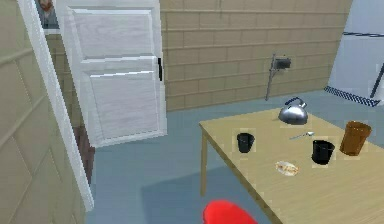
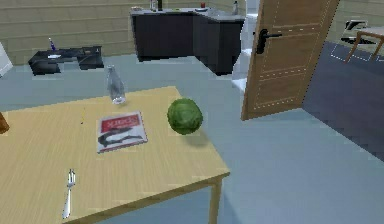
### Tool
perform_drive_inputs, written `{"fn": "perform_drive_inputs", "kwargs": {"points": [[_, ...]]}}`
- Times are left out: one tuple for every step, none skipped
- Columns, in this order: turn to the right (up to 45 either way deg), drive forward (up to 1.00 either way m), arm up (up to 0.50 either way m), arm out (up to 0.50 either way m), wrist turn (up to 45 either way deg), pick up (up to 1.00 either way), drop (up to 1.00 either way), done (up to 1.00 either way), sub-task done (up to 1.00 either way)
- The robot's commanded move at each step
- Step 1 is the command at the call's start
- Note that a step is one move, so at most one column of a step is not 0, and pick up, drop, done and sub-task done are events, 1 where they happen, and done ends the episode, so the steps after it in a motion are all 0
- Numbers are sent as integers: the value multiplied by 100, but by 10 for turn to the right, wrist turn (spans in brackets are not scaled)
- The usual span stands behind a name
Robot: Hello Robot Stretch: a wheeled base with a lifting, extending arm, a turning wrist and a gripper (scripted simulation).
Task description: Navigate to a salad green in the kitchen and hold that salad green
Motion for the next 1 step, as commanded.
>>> {"fn": "perform_drive_inputs", "kwargs": {"points": [[0, 0, 50, 0, 0, 0, 0, 0, 0]]}}
